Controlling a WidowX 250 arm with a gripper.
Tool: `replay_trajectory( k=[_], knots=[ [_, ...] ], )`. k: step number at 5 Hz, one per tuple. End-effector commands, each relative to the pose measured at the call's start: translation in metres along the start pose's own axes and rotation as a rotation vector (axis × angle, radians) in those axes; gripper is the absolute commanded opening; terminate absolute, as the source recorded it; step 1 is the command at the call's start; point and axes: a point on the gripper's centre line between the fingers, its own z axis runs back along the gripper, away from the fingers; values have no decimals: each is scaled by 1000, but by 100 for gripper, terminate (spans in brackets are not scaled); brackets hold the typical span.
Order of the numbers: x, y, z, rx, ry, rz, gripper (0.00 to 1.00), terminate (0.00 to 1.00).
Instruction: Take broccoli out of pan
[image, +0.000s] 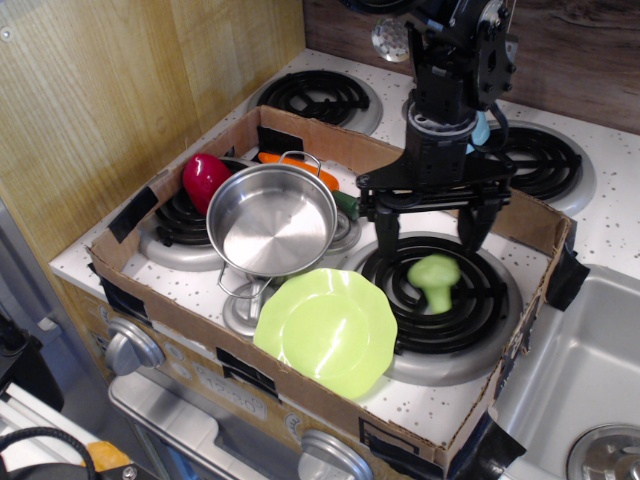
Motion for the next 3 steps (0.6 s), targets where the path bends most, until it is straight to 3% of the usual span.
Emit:
replay_trajectory(
  k=[1,3],
  knots=[
    [23,-4,65,35,-105,12,100,0],
    [26,-1,77,30,-68,12,100,0]
  ],
)
